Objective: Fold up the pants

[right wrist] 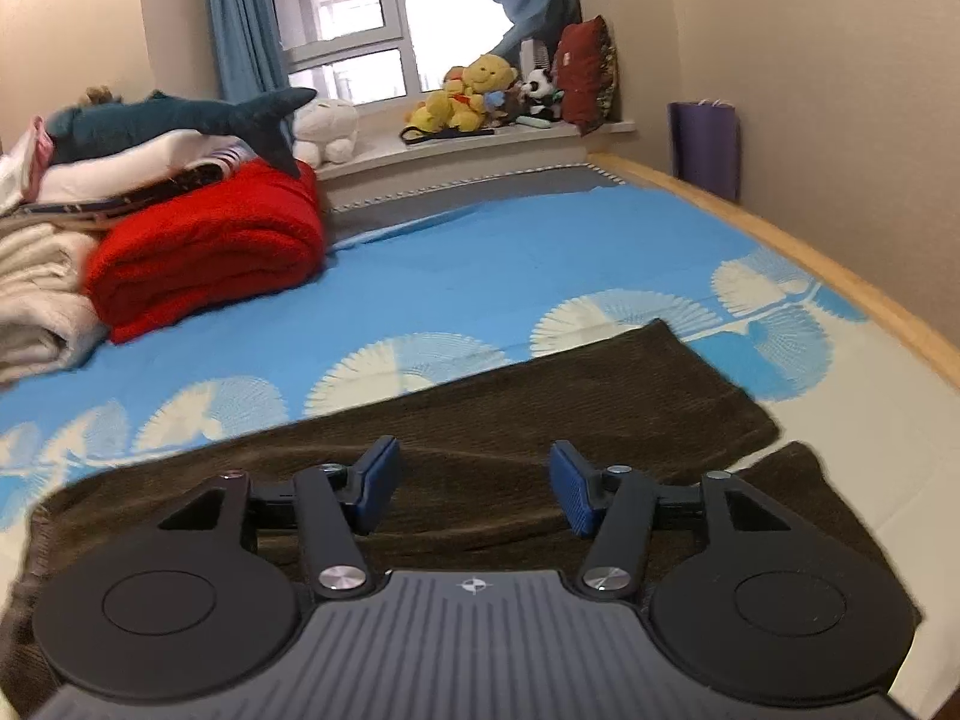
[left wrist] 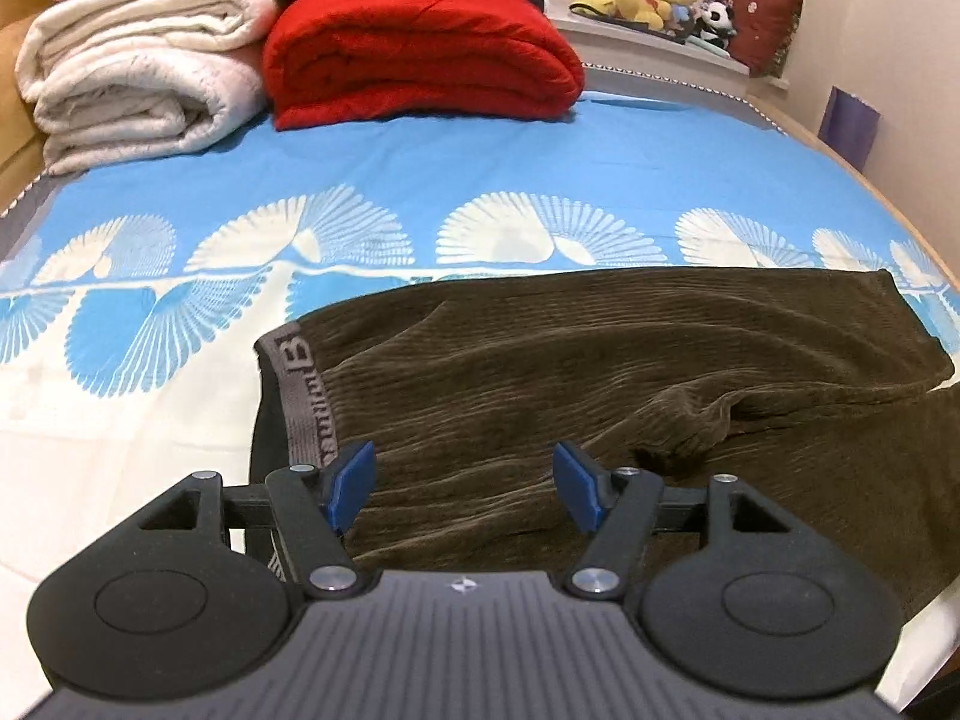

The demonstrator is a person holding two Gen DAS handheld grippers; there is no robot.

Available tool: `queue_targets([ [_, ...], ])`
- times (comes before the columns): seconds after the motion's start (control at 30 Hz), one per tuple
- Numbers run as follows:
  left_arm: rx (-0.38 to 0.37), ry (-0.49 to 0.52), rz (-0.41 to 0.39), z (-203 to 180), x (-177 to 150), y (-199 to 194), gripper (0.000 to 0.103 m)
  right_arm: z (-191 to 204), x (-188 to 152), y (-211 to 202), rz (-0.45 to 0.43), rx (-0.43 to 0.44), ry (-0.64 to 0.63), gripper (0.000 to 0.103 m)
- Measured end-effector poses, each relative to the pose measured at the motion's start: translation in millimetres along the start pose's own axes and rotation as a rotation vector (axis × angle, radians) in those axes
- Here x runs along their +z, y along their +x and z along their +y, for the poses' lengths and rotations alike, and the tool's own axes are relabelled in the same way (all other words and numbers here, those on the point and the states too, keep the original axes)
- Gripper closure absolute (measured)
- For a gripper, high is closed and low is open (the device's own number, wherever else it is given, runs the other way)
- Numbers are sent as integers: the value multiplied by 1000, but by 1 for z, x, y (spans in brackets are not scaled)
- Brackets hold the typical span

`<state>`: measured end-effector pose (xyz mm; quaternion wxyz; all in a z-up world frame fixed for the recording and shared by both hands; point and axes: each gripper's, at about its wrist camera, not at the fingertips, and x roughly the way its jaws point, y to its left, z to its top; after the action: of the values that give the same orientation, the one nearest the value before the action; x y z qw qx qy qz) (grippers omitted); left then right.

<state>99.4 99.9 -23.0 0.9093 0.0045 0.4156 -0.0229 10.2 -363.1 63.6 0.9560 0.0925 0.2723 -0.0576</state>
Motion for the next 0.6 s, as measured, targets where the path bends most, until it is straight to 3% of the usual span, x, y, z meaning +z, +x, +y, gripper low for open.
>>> queue_targets([
  [0.1,-32,-11,7,-4,5,3,37,6,4,1,-13,17,14,46],
  [0.13,-43,-22,17,-4,6,5,47,8,5,2,-11,29,22,47],
  [0.17,-50,-31,43,-3,11,9,67,9,7,4,-10,44,35,47],
  [0.23,-43,-39,99,0,23,17,97,12,8,6,-8,62,38,50],
  [0.27,-41,-54,100,5,34,21,100,15,9,7,-6,66,30,52],
  [0.43,-53,-199,-46,47,87,35,100,27,11,9,-25,78,-46,89],
  [0.53,-46,-278,-92,74,89,60,100,29,12,11,-22,96,-57,89],
  [0.6,-40,-298,-34,85,77,90,100,28,12,15,-1,108,-44,89],
])
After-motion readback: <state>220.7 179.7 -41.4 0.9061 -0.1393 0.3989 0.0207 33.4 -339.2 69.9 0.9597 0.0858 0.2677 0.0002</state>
